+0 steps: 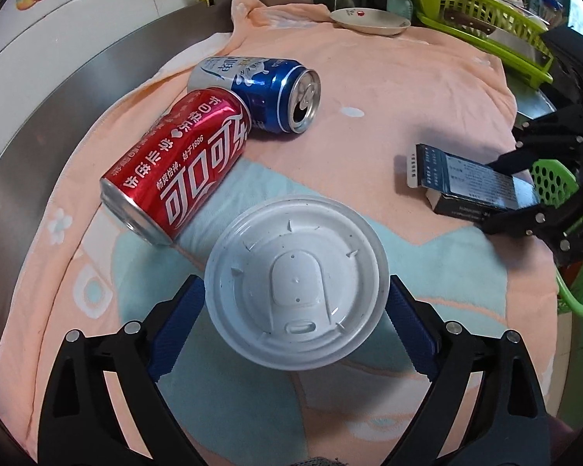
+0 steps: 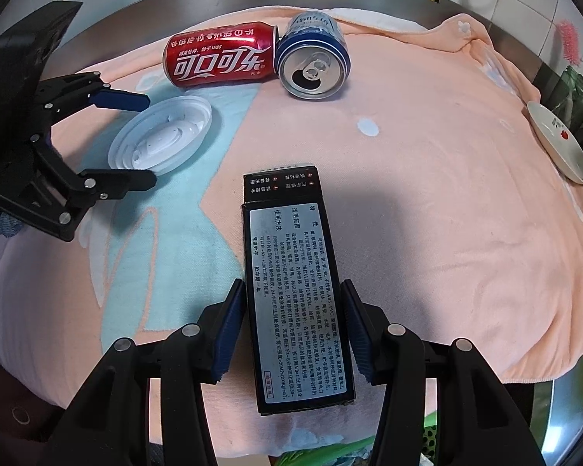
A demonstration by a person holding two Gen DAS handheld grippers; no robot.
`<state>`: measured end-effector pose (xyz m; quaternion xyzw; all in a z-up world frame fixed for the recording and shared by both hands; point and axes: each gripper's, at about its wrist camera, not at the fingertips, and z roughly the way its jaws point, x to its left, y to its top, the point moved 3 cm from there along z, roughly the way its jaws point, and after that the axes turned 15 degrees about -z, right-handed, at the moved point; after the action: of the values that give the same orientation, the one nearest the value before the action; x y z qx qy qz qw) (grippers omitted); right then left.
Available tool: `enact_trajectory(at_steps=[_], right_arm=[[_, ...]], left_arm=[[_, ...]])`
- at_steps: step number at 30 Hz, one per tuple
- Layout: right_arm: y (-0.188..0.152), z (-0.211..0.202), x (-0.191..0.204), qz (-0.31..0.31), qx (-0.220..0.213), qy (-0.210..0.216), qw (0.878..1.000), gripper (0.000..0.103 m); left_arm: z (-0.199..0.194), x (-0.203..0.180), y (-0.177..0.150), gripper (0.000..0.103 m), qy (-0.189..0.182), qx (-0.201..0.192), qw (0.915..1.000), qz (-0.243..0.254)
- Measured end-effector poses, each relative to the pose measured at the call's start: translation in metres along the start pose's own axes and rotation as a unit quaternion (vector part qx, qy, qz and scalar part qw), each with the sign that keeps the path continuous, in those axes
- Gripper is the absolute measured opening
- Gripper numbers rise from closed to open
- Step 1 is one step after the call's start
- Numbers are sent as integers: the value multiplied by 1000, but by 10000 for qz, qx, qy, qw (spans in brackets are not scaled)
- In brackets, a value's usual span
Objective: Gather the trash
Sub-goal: 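Grasp the black box with the right gripper while the left holds the white lid, then carry the black box into the green basket and open the right gripper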
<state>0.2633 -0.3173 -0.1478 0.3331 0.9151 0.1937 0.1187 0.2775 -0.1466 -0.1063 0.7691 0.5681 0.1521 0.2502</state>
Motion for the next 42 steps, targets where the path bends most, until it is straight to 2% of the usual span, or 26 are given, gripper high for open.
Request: enact_trajectory(at_steps=[13, 20, 24, 25, 26, 27, 29, 34, 40, 42], right_arm=[[-22, -18, 10, 407, -273, -25, 9988, 45], [-55, -47, 12, 798, -421, -216, 9957, 45], [-87, -76, 1, 1131, -469, -474, 9913, 45], [-98, -83, -3, 1236, -458, -562, 9897, 45], [-105, -88, -6, 1318, -443, -626, 9883, 45], [-116, -93, -10, 1436, -420, -692, 9863, 45], [-135, -100, -16, 1641, -369, -818, 9823, 45], [-175, -108, -17, 2018, -260, -918, 9748, 45], [-202, -103, -15, 2283, -216, -923, 9690, 45], [-210, -97, -17, 2411, -142, -916, 9661, 45]], left_arm=[[-10, 8, -8, 88, -352, -216, 9984, -376], [-33, -12, -17, 88, -609, -346, 9969, -350], [-49, -35, -20, 88, -758, -471, 9958, -190], [-53, -40, -20, 80, -803, -500, 9954, -150], [-54, -45, -21, 44, -895, -448, 9949, -120], [-53, -50, -20, 37, -986, -314, 9945, -180], [-50, -60, -20, 37, -1211, -133, 9921, -306], [-41, -80, -29, 37, -1162, -81, 9930, -186], [-54, -84, -32, 39, -1108, -284, 9934, 24], [-56, -81, -32, 46, -1101, -285, 9935, 25]])
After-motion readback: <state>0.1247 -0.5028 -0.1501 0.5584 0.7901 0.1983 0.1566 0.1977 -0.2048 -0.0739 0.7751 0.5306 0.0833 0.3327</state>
